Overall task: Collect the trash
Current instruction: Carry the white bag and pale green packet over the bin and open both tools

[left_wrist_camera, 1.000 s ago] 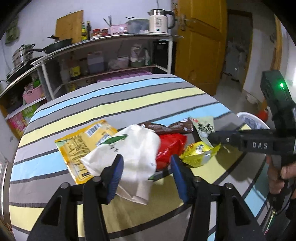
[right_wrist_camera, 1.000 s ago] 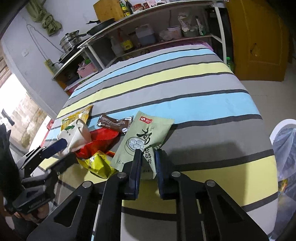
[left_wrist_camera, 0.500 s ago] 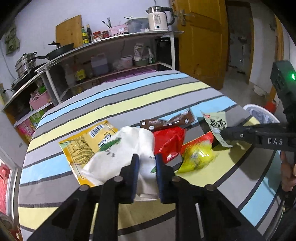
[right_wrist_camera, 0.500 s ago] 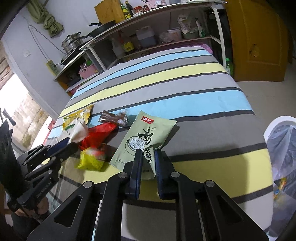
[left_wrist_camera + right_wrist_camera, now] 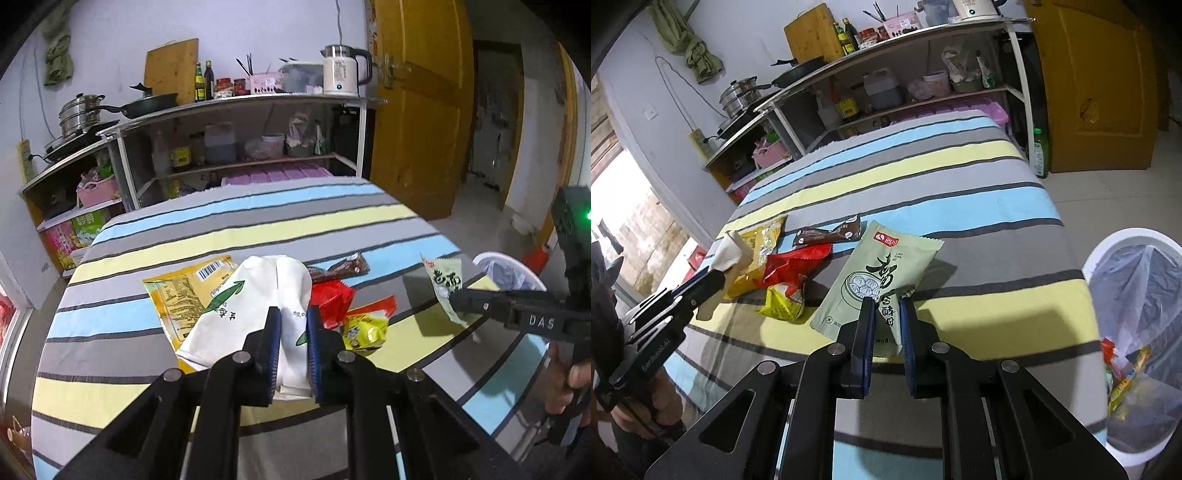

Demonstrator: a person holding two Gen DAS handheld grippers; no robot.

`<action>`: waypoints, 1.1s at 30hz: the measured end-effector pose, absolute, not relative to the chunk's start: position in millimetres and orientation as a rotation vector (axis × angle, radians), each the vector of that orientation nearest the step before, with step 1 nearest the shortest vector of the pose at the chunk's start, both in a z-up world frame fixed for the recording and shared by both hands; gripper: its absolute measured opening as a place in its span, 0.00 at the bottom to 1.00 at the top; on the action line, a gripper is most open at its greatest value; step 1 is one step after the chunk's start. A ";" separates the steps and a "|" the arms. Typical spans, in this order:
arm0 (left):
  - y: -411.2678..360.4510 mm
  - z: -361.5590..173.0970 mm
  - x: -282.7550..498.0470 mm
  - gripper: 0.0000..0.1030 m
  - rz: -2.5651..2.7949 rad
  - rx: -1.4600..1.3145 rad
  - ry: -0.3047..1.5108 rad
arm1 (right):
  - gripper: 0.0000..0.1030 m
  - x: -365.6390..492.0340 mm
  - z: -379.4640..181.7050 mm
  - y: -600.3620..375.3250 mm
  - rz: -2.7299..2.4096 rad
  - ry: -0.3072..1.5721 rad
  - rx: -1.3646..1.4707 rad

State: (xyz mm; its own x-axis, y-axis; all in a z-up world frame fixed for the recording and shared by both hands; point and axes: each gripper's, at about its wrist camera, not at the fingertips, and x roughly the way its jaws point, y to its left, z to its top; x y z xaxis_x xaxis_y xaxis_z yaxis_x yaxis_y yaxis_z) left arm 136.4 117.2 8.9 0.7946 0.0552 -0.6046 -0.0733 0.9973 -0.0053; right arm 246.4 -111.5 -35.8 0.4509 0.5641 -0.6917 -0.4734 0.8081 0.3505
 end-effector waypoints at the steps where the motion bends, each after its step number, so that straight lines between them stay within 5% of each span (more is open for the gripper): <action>1: 115.7 11.4 133.8 0.14 0.070 -0.040 0.641 | 0.14 244.9 -33.7 -113.3 0.642 0.893 0.113; 33: -8.0 37.0 134.4 0.14 -0.231 -0.135 0.589 | 0.14 188.2 9.0 -255.9 0.447 0.754 0.159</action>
State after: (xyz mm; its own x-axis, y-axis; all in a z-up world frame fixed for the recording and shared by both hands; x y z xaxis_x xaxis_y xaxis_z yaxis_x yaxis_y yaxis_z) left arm 134.4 -8.0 37.0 0.8069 -0.2534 -0.5335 0.1766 0.9655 -0.1915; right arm 188.2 -255.9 9.0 0.6407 0.4462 -0.6248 -0.3343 0.8947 0.2961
